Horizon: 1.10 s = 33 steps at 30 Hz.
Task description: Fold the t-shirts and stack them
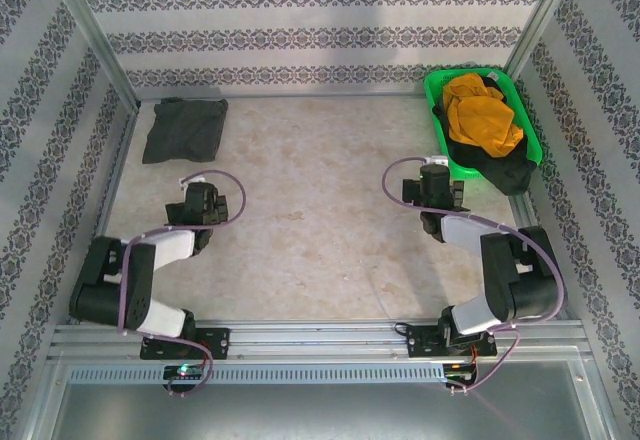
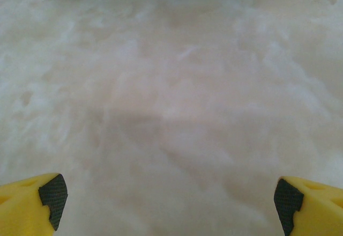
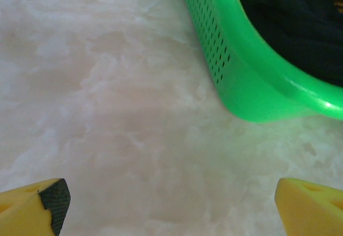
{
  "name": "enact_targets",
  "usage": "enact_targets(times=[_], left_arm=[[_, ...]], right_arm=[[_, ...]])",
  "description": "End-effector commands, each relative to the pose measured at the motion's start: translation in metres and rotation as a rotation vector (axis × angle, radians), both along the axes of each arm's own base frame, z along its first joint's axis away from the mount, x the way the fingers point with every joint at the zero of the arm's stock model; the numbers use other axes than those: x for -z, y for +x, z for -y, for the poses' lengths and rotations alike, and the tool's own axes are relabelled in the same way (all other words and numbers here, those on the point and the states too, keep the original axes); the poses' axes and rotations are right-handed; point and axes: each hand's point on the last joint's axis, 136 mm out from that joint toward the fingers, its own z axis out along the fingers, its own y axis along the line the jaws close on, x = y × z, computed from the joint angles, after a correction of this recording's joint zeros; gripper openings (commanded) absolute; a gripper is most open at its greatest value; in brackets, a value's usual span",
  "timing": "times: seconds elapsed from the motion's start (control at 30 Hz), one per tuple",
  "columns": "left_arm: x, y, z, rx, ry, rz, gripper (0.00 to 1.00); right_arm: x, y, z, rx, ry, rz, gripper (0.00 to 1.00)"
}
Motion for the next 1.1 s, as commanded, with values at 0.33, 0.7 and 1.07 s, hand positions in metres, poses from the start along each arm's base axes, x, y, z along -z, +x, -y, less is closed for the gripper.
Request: enact_targets(times=[0.33,0.7,1.07], left_arm=[[-0.050,0.006,0.005,0.164,-0.010,0.517,1.00],[-0.039,0.032,0.003,0.151,-0.016,0.382,1.00],[-0.039,0.033,0.005,0.165,-0.020,0.377,1.00]], right_arm=[[-0.027,-0.009,0.003,-0.107,0.111,0.400,0.98],[-0.027,0.004,-0.004,-0.140,0.106,0.324,0.98],[-0.027,0.004,-0.004,-0.149,0.117,0.320,0.98]])
